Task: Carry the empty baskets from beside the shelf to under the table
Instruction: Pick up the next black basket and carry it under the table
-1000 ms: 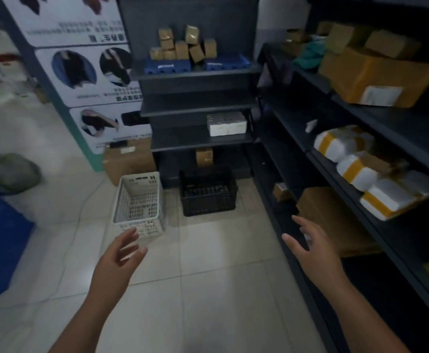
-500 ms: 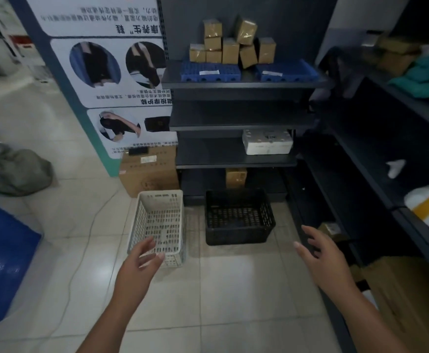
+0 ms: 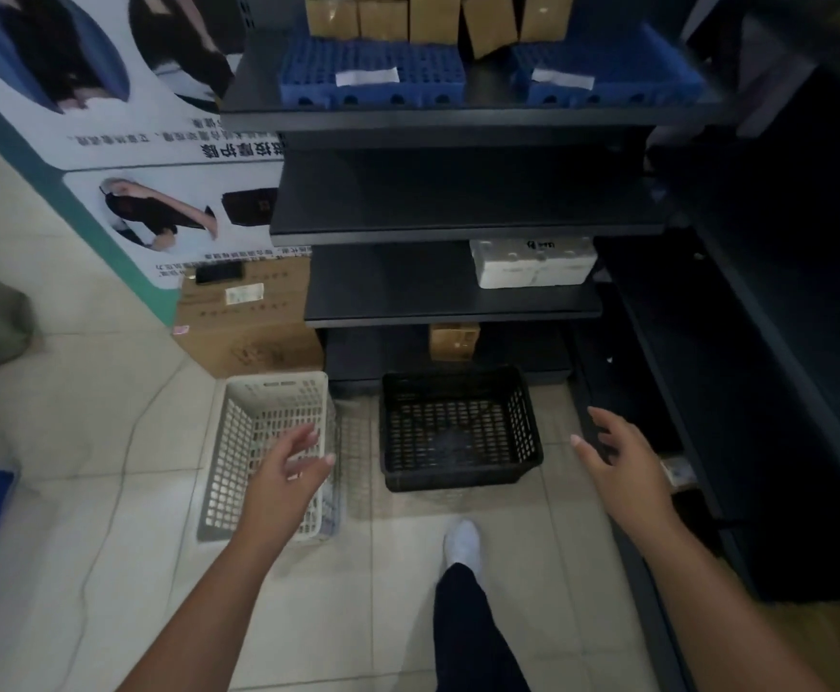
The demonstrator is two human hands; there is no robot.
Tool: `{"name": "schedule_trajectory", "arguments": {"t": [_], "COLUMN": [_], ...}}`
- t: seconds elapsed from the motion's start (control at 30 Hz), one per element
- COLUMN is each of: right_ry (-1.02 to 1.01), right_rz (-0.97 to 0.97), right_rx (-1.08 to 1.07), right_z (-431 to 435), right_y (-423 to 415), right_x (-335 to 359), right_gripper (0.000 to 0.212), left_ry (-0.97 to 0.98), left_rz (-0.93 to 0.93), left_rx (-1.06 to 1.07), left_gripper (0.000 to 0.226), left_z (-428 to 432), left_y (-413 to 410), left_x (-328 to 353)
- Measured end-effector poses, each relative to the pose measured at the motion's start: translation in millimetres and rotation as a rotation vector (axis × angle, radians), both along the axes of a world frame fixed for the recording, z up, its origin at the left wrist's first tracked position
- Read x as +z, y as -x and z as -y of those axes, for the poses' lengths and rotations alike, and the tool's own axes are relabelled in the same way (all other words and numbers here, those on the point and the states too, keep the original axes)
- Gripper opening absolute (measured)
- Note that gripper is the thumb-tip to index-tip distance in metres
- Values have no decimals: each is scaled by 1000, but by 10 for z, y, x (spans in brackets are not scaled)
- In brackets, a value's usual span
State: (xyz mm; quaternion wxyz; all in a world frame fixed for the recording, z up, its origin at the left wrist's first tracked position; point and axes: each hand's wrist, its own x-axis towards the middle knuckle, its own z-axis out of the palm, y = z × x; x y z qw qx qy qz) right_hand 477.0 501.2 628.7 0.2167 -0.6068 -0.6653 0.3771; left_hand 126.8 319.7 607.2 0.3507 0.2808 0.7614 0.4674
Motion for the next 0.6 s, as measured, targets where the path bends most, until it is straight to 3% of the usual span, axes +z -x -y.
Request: {"name": "schedule_trajectory", "arguments": {"t": [0.3,0.6], "right_ry": [89,276], "right_rz": [118,326], "right_rx": [-17,-91], "right_z": [-2059,-2803], "right_y": [442,339], "right_x": [-1616,-4626], "right_gripper": [56,61], "left_ry": [131,350], "left_rz": [9,17], "left_rx": [-9,82], "left_gripper": [50,65], "left_z": [-2059,-2852], "left_y": [319,459], "left_x": [-1610,-4470]}}
